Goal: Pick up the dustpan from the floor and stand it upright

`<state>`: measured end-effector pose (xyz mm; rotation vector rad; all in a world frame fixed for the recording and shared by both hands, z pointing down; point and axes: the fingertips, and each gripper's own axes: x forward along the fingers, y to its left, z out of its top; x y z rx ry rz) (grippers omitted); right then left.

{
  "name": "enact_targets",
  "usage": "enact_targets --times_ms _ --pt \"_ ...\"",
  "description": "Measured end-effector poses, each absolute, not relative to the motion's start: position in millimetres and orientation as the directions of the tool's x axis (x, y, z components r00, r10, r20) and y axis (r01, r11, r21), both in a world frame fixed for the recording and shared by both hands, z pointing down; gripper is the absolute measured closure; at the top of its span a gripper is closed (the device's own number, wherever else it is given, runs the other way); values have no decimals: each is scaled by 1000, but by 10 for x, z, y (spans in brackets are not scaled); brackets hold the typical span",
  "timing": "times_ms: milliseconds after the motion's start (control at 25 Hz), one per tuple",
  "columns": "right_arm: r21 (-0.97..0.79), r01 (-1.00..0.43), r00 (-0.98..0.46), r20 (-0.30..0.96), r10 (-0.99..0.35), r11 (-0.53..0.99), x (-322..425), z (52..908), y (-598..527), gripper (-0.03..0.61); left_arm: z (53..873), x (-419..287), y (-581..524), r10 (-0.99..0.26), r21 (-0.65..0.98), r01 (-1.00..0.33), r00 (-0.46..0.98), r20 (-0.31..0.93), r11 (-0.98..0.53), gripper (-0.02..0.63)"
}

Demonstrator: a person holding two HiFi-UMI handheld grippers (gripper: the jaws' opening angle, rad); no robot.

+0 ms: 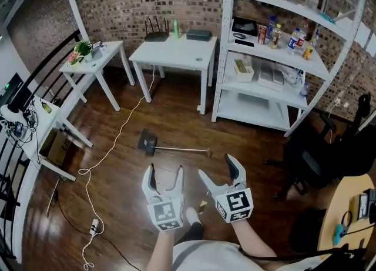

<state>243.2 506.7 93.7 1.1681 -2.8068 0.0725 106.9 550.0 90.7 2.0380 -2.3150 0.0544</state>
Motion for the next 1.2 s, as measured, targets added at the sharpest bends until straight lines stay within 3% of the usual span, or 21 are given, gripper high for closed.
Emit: enact_targets --times_ms 360,560,1040,1200 --pt "57 -653 -741 159 -652 756 1493 1013 4001 215 1045 106 4477 -984 45 -986 -158 84 162 229" --pt "14 -649 -736 241 -632 761 1394 1389 3515 216 1407 58 4024 -975 59 -986 -145 167 157 232" --pt "-107 -705 -698 279 -659 701 1266 1899 1394 219 1816 -89 1837 -958 4 -998 -57 282 60 235" --pt "-180 -727 -675 369 -640 663 1366 2421 829 220 2213 -23 1238 -929 -8 -1000 -25 370 24 235"
